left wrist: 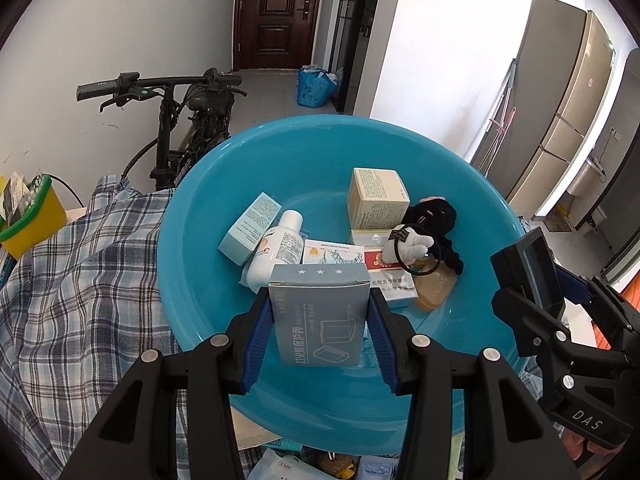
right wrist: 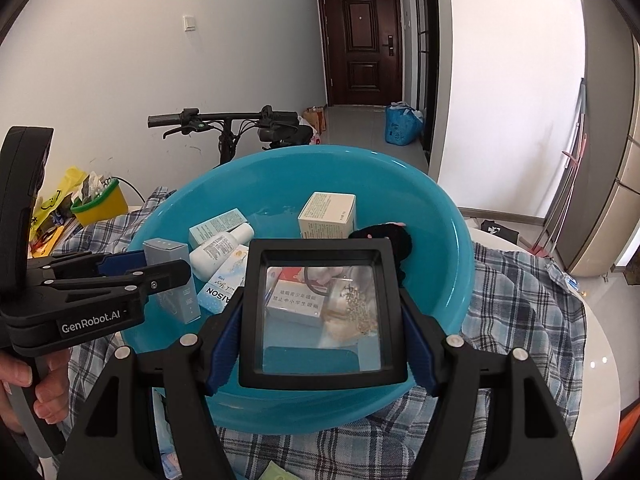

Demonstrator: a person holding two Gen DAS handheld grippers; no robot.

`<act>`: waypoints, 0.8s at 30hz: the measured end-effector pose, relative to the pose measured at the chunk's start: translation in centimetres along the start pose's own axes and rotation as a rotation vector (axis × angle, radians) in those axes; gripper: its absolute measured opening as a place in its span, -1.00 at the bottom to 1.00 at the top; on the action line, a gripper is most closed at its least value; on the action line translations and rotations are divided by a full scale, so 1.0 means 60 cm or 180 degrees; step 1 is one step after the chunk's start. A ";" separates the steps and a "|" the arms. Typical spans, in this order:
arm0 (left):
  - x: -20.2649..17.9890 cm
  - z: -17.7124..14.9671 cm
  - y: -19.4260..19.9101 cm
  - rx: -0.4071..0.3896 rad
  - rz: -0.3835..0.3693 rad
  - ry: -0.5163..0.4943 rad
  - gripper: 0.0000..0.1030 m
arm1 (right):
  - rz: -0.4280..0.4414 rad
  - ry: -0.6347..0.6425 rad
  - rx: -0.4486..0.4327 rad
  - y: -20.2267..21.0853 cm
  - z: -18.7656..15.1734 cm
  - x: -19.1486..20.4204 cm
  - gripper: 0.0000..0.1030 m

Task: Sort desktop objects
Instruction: 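Open the left gripper to drop the grey box into the basin, then lower the black frame into the basin and open the right gripper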

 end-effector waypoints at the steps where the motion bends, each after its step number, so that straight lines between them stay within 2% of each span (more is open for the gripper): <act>1: -0.001 0.000 0.002 -0.0028 0.0014 -0.0020 -0.05 | 0.0004 -0.0009 -0.0001 0.000 0.000 0.000 0.34; 6: 0.000 0.003 0.010 -0.0096 -0.0002 -0.0010 -0.01 | 0.0001 0.0003 0.0027 -0.005 -0.001 0.001 0.34; 9: 0.004 0.006 0.020 -0.0195 0.0033 0.0015 0.45 | 0.0007 0.0004 0.0035 -0.006 -0.002 0.002 0.34; 10: 0.006 0.007 0.024 -0.0243 0.0049 0.0015 0.50 | 0.0005 0.0004 0.0037 -0.006 -0.002 0.002 0.34; 13: 0.009 0.010 0.033 -0.0306 0.0118 -0.0026 0.50 | 0.0008 0.0012 0.0049 -0.008 -0.003 0.004 0.34; 24: 0.019 0.003 0.034 -0.0287 0.0138 0.0007 0.50 | 0.0022 0.0052 0.0127 -0.023 -0.009 0.016 0.34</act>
Point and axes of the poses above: each gripper's, at about its wrist camera, not at the fingertips, and y roughly against the way its jaws point, x to its left, z to its top, the point moved 3 cm from there along -y, roughly the way its jaws point, and after that the axes turned 3 degrees about -y, right-handed, at the moved point
